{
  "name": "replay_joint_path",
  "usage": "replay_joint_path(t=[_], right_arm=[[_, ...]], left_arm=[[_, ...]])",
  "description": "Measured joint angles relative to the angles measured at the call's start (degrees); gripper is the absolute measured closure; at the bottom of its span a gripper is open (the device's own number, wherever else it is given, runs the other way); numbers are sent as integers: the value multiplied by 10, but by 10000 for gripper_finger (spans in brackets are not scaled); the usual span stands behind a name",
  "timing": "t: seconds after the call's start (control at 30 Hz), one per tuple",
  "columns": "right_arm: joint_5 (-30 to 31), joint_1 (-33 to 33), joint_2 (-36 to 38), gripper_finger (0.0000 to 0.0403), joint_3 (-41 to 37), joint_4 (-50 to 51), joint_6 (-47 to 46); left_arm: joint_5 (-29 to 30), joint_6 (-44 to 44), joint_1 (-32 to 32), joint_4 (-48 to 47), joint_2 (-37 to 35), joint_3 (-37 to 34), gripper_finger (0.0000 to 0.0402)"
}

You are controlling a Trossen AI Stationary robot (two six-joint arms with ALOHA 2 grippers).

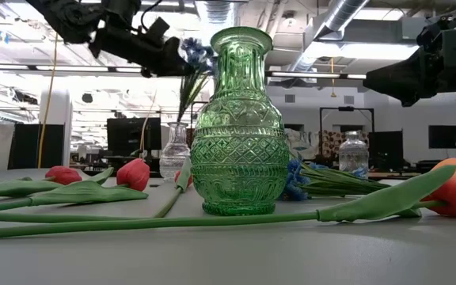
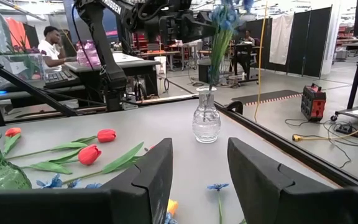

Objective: Sort flowers into vase by color
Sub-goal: Put the top left blue flowers into the top left transparent vase

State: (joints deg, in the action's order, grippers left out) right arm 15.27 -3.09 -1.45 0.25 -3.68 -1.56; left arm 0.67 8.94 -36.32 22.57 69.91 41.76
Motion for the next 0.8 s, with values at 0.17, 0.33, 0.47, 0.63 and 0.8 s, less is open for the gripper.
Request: replay_joint_path(t=[0.17, 0.33, 0.47, 0.63, 0.8], right_arm=[[0, 0, 0, 220, 0, -1, 0], [1, 0, 0, 220, 0, -14, 0], [14, 0, 0, 220, 0, -17, -1], [14, 0, 0, 220, 0, -18, -1], [16, 0, 0, 220, 0, -29, -2]], left_arm=[[2, 38, 0, -116, -75, 0, 233], [2, 49, 0, -205, -133, 0, 230], [2, 49, 0, -258, -155, 0, 230], [2, 49, 0, -313, -161, 0, 231], [2, 48, 0, -373, -161, 0, 231]])
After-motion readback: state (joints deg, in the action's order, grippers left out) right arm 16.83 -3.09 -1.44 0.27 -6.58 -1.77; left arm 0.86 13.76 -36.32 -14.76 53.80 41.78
